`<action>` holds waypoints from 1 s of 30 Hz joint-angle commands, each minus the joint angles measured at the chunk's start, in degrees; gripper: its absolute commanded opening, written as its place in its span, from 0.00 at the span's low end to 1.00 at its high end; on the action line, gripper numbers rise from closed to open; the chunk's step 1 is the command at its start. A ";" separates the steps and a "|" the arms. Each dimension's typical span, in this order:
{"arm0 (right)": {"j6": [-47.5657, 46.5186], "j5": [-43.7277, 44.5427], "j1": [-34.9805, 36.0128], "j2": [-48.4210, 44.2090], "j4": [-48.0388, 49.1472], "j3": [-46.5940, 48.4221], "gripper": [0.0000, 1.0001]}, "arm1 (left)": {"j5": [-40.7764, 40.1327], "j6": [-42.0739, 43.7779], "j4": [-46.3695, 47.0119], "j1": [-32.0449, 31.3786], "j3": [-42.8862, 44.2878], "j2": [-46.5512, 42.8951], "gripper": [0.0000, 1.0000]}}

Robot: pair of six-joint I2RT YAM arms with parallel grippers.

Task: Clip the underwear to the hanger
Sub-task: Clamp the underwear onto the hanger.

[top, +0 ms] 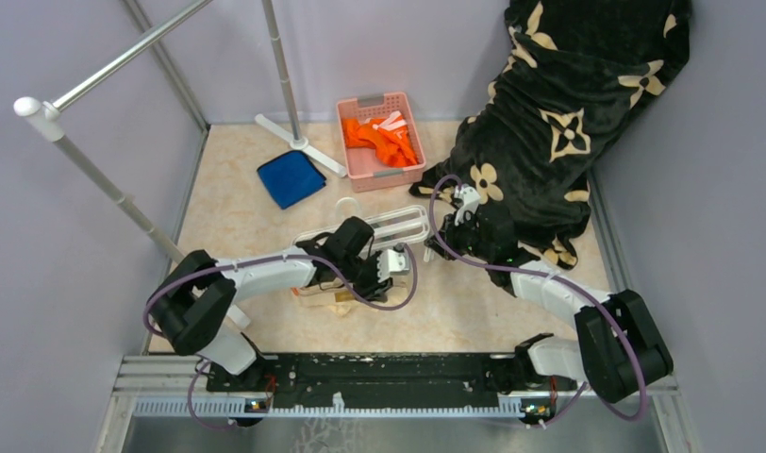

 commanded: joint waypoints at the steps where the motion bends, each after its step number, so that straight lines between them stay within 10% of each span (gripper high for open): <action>1: 0.53 -1.25 -0.24 0.12 3.26 1.61 0.08 | 0.03 -2.37 2.96 0.15 -1.78 -2.20 0.40; 12: 6.18 -7.26 0.21 -1.52 7.45 -0.53 0.08 | -2.25 -7.00 8.38 0.11 -1.57 -5.04 0.00; 30: 17.23 -11.67 4.46 -2.96 22.65 -6.07 0.08 | -1.90 -10.58 8.32 -1.58 -0.29 -3.58 0.00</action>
